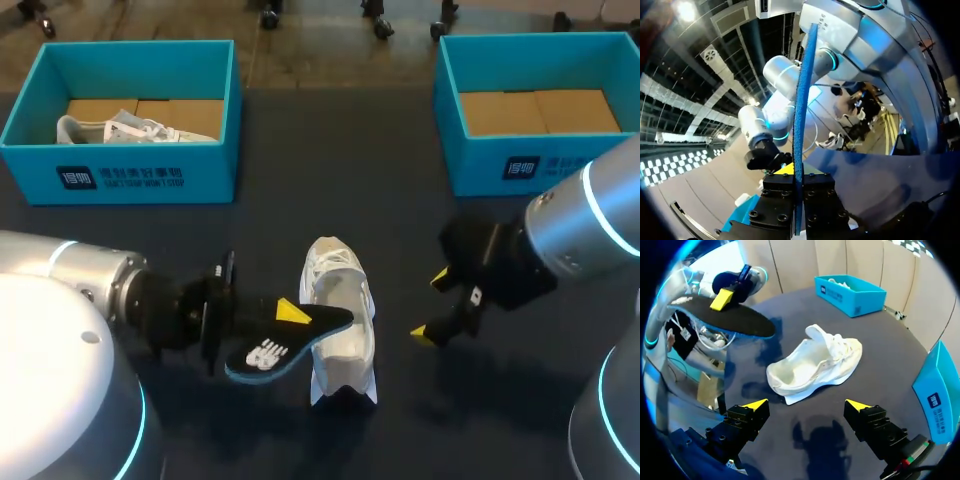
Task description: Take the shoe out of the shoebox, open the shoe tongue, remove and reinsert the insole, then place the shoe into the shoebox
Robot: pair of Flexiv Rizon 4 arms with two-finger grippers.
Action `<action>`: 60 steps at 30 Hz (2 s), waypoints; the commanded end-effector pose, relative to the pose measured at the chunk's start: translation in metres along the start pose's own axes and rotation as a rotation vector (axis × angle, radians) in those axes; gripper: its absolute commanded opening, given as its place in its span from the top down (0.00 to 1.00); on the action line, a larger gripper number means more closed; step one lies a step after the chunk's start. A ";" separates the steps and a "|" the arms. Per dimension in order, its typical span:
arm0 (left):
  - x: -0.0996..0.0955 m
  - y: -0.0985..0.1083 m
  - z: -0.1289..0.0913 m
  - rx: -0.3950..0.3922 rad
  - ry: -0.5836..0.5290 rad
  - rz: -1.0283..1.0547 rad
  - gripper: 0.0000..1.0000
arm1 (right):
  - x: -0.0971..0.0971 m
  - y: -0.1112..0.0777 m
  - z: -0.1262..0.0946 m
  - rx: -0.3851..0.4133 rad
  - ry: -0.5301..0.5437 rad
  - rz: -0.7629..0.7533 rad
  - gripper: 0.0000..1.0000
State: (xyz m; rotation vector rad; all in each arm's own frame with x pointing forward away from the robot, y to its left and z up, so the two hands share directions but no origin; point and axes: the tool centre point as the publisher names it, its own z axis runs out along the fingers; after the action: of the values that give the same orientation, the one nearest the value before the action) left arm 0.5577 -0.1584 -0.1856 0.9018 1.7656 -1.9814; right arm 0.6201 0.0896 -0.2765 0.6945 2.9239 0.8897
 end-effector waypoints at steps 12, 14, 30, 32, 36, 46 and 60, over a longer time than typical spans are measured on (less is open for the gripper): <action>0.019 0.005 0.012 -0.003 0.011 -0.033 1.00 | 0.005 -0.004 0.050 0.032 0.041 -0.005 0.00; 0.019 0.005 0.012 -0.003 0.011 -0.033 1.00 | 0.005 -0.004 0.050 0.032 0.041 -0.005 0.00; 0.026 0.020 0.007 -0.009 0.021 -0.090 1.00 | 0.009 -0.002 0.087 0.051 0.081 -0.047 0.00; 0.026 0.020 0.007 -0.009 0.021 -0.090 1.00 | 0.009 -0.002 0.087 0.051 0.081 -0.047 0.00; 0.029 0.026 0.013 -0.017 0.049 -0.062 1.00 | 0.008 -0.001 0.089 0.058 0.084 -0.053 0.00; 0.029 0.046 0.017 -0.013 0.025 -0.135 1.00 | 0.005 0.000 0.101 0.118 0.084 -0.158 0.00; 0.028 0.054 0.020 -0.025 0.023 -0.145 1.00 | 0.003 -0.003 0.102 0.153 0.070 -0.200 0.00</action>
State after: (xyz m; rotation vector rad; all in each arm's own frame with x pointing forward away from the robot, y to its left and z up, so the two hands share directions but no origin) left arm 0.5651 -0.1786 -0.2452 0.8090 1.9092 -2.0422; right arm 0.6314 0.1408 -0.3647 0.3584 3.0797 0.7095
